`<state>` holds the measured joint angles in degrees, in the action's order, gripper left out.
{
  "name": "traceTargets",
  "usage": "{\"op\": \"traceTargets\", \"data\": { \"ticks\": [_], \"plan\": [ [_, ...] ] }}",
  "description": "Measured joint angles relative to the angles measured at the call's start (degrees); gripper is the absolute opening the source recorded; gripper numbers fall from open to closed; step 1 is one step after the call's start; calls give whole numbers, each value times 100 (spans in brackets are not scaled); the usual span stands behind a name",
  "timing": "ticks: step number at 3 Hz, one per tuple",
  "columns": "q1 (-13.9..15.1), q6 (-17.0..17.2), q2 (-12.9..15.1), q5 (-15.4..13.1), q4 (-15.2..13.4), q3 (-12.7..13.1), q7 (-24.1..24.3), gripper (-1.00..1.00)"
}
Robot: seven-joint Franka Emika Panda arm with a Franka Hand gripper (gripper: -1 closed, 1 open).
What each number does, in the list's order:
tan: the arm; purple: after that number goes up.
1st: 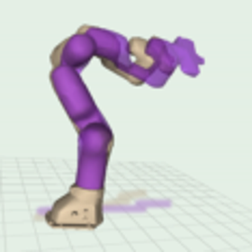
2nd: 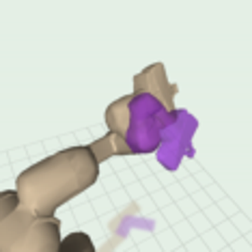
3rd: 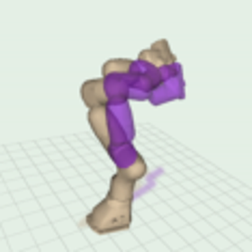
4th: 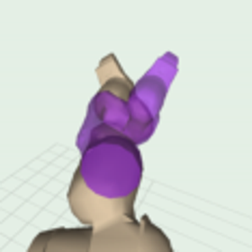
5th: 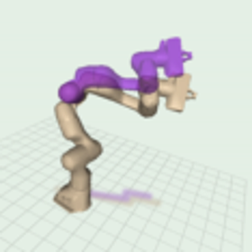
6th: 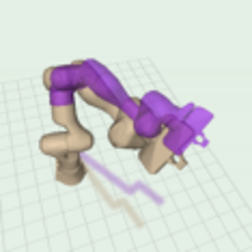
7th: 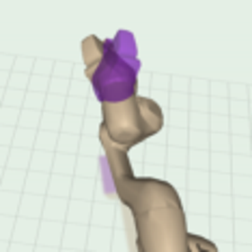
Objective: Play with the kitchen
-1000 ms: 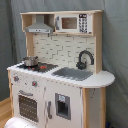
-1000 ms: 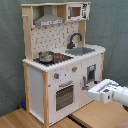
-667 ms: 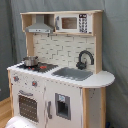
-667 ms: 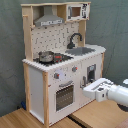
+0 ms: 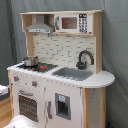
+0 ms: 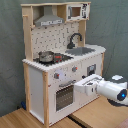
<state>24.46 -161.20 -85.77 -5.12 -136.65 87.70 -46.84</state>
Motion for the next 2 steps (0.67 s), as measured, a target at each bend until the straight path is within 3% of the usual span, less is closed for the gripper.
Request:
{"op": "traceTargets", "data": {
  "ticks": [1, 2],
  "plan": [
    [555, -242, 0, -42, 79, 1, -3, 100],
    [1036, -268, 1, -42, 462, 116, -3, 100]
  ]
}}
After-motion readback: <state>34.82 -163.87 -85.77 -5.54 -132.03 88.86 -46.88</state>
